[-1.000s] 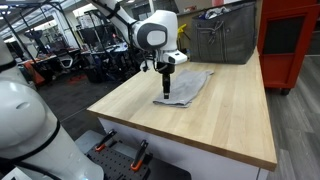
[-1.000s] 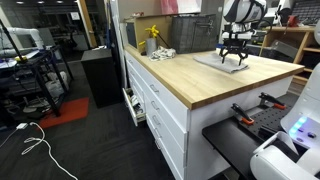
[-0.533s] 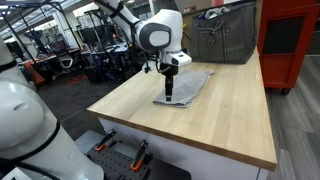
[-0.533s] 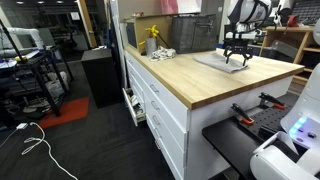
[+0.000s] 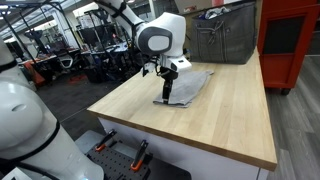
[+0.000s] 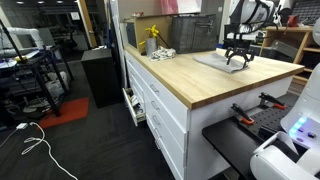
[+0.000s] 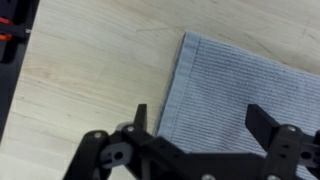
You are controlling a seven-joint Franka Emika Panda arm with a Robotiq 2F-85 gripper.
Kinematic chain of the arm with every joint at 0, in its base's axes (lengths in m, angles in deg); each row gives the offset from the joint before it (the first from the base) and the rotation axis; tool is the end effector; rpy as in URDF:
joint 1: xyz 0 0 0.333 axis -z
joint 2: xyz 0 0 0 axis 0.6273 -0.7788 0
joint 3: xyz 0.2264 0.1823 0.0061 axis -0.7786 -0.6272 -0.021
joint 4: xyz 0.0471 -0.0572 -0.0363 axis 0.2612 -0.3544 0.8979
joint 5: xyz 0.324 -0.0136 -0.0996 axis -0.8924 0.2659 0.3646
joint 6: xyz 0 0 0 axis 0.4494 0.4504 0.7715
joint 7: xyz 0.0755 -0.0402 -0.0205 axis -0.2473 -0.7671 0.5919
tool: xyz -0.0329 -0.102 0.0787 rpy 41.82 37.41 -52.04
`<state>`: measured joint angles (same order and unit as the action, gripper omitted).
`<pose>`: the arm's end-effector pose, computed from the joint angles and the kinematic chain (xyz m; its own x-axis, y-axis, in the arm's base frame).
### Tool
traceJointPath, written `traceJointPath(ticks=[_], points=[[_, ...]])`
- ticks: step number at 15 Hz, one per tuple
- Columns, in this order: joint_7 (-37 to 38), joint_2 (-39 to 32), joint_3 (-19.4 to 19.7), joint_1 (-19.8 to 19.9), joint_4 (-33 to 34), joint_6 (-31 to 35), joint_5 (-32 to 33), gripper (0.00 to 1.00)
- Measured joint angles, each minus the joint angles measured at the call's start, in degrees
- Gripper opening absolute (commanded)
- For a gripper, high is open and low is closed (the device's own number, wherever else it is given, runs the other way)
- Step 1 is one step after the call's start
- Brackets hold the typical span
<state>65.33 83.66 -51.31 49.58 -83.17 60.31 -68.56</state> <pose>0.3900 -0.1602 0.2396 0.3069 -0.9190 -0.2474 -0.9505 -0.3093 -0.0302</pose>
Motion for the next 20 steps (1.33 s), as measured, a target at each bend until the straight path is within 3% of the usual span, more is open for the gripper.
traceJointPath(ticks=[12, 13, 14, 20], points=[[-5.0, -2.5, 2.2, 3.6, -0.6, 0.1, -12.4, 1.0], [-5.6, -2.5, 2.2, 3.6, -0.6, 0.1, -13.6, 0.9], [-6.5, -2.5, 2.2, 3.8, -0.6, 0.1, -14.9, 0.74], [-11.7, -2.4, 2.4, 5.3, -0.5, 0.1, -20.2, 0.29]])
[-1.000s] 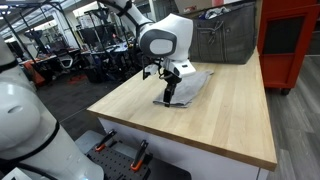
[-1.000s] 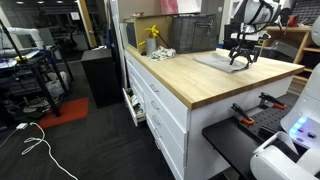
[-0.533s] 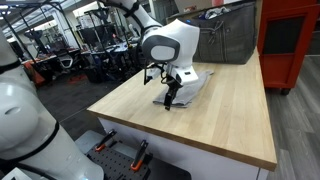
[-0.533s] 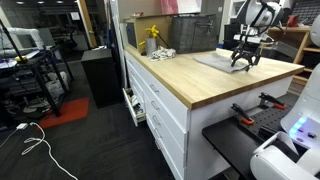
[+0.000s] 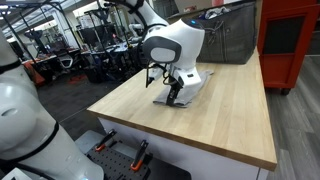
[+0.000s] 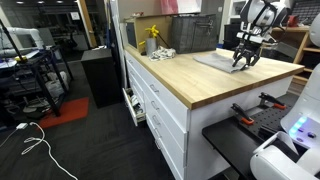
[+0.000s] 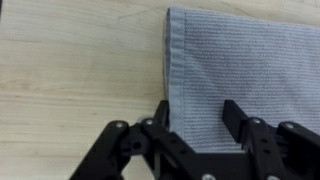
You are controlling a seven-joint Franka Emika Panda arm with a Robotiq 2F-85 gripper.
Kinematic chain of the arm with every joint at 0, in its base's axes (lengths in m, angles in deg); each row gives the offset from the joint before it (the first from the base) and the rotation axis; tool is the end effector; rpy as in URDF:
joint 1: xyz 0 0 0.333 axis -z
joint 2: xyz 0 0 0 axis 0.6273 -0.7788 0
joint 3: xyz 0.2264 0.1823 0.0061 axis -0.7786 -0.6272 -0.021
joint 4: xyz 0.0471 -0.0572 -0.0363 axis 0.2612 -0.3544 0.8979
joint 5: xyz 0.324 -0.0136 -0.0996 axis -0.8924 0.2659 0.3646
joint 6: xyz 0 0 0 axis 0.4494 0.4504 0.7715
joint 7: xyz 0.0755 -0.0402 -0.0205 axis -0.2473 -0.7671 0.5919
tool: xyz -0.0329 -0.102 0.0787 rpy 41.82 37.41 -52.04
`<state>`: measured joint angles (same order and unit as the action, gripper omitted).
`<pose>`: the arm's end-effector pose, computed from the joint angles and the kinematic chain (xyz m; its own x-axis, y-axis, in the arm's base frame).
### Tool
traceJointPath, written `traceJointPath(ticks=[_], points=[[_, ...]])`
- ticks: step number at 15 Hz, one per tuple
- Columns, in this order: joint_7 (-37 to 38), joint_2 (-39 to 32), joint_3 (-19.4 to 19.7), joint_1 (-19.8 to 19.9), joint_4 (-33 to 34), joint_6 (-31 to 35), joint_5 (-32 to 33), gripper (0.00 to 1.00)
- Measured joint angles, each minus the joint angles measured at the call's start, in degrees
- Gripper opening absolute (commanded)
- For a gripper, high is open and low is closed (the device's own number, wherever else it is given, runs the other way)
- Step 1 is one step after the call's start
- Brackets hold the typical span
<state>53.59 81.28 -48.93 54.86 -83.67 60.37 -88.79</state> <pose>0.3658 -0.2033 0.2225 0.1198 -0.9191 -0.3752 -0.9838 -0.0592 -0.1690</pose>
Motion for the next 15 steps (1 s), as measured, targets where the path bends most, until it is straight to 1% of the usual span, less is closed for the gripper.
traceJointPath(ticks=[3, 4, 5, 8, 10, 12, 15], points=[[-2.5, 0.0, 0.0, 0.3, 0.0, 0.0, -1.1, 0.05], [-3.4, 0.0, 0.0, 0.3, 0.0, 0.1, -1.3, 0.01], [-4.2, 0.1, 0.0, 0.3, 0.0, 0.2, -1.3, 0.0], [-5.8, 0.4, 0.0, 0.2, 0.0, 0.5, -1.3, 0.01], [-5.9, 0.6, 0.0, -0.1, 0.0, 1.2, -0.1, 0.01], [-4.6, 1.2, 0.0, -0.6, -0.1, 2.1, 3.7, 0.01], [0.7, 3.6, -0.1, -1.6, -0.1, 2.2, 12.2, 0.01]])
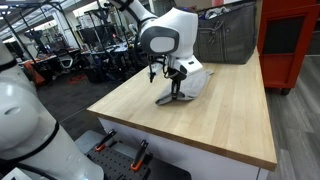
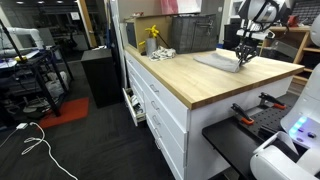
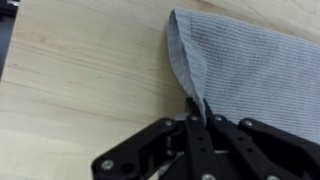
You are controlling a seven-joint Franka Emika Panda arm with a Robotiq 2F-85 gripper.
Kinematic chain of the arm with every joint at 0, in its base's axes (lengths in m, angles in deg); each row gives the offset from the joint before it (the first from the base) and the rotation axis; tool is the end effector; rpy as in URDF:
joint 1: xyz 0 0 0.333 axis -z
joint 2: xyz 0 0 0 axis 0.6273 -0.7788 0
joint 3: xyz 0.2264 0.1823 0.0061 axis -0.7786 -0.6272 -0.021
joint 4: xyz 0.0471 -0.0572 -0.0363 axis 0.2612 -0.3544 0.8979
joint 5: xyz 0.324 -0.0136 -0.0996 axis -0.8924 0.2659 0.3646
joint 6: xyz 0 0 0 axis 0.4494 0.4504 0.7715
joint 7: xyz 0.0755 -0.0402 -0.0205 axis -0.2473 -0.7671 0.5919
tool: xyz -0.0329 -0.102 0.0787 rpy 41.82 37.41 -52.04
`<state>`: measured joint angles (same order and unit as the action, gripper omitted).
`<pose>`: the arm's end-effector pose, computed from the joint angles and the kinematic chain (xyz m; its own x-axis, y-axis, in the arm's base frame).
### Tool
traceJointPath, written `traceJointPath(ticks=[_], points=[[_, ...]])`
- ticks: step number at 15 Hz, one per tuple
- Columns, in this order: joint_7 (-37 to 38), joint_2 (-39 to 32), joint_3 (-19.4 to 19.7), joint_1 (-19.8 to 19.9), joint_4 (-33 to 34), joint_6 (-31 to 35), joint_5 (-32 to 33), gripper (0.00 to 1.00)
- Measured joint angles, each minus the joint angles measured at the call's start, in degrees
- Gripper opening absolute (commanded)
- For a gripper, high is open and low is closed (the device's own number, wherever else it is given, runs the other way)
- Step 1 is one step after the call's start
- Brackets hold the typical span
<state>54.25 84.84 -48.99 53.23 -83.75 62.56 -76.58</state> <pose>0.3755 -0.2014 0.2482 0.2985 -0.9233 -0.2415 -0.9509 -0.2659 -0.1585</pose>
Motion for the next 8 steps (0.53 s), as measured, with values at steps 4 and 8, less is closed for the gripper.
traceJointPath(ticks=[4, 8], points=[[6.8, 4.2, -0.7, -1.0, 0.4, -2.0, 10.6, 0.01], [8.9, 6.2, -2.5, -1.7, 3.1, -8.5, 14.9, 0.01]])
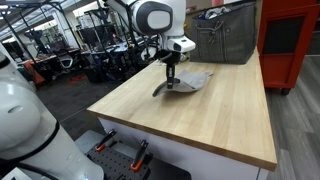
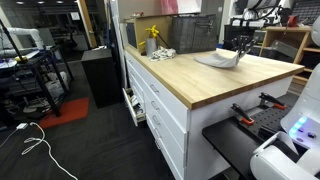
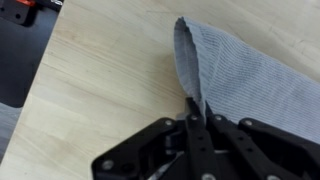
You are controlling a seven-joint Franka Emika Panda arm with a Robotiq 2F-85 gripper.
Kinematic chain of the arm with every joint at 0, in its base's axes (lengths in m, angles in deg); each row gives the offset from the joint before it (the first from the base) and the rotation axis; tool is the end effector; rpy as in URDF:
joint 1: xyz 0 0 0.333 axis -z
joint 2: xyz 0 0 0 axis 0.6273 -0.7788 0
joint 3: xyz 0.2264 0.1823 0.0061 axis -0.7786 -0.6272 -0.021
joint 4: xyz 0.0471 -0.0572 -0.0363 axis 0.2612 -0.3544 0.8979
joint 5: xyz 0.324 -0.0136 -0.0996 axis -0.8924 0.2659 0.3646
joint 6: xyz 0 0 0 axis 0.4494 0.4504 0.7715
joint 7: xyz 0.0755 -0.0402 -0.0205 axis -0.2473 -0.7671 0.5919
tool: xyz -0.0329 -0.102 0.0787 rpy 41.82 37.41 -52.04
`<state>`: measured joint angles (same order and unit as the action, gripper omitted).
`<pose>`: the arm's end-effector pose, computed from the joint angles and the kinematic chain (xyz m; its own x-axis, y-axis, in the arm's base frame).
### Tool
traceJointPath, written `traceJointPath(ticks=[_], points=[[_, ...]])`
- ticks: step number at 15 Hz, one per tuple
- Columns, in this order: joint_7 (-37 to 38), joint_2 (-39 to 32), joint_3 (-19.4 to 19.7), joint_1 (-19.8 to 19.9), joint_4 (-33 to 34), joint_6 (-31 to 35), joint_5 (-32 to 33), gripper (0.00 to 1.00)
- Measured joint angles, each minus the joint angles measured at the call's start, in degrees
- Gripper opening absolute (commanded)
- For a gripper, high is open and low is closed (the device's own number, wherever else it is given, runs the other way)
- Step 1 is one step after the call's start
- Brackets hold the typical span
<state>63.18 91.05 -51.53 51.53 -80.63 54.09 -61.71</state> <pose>0.3927 -0.1730 0.3007 0.4263 -0.8855 -0.1847 -0.9044 -0.4214 -0.0674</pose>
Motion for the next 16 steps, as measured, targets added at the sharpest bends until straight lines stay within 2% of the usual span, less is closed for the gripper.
traceJointPath(ticks=[6, 16], points=[[0.0, -1.3, -1.7, -1.4, 6.2, -8.0, 0.7, 0.01], [0.0, -10.5, -2.1, -2.6, 17.3, -11.0, 0.9, 0.01]])
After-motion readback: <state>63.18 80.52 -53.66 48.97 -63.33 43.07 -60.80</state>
